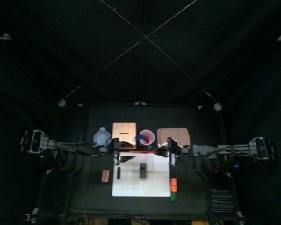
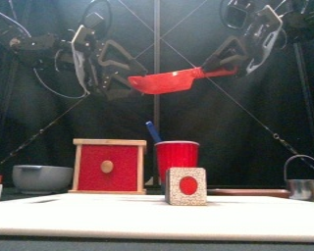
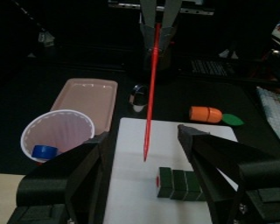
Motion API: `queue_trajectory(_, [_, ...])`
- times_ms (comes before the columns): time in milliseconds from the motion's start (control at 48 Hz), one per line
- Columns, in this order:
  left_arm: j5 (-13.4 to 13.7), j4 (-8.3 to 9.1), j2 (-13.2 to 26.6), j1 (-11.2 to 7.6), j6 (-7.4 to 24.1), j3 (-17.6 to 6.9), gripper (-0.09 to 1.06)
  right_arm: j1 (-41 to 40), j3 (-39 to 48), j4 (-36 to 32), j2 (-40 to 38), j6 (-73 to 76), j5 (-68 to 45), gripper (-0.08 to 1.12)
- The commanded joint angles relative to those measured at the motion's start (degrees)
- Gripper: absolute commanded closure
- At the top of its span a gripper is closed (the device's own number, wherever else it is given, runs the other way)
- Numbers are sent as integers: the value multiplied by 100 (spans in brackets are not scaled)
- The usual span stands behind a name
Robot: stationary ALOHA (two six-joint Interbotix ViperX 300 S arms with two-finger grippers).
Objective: Cut the sushi into 4 pieces with the knife
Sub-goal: Grasp knife edge with left hand
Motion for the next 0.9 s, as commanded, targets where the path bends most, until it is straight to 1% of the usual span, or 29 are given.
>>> queue_trajectory(21, [79,26,-9,62,18,-149,2,18,-105,-9,0,0,-53,85])
queue_trajectory(62, [132,62,0,62,18,-158,2,9,-114,-9,9,0,-53,85])
queue_trajectory(146, [149,158,18,62,18,-185,5,0,-114,-9,35,0,-53,85])
queue_trajectory(250, [167,246,18,62,18,-211,12,9,-114,9,79,9,-53,85])
queue_trajectory(417, [176,272,53,62,18,-229,26,18,-114,9,123,9,-53,85])
queue_trajectory(479, [185,272,70,62,18,-229,29,9,-123,9,123,9,-53,85])
queue_trajectory(500, [176,299,79,62,18,-229,31,9,-123,18,114,9,-53,85])
queue_trajectory(604, [176,369,105,44,18,-229,31,0,-132,0,114,9,-53,85])
queue_trajectory(729, [193,527,149,-18,0,-237,31,0,-158,0,123,0,-53,85])
queue_trajectory(896, [193,536,193,0,0,-255,31,0,-158,18,123,9,-53,85])
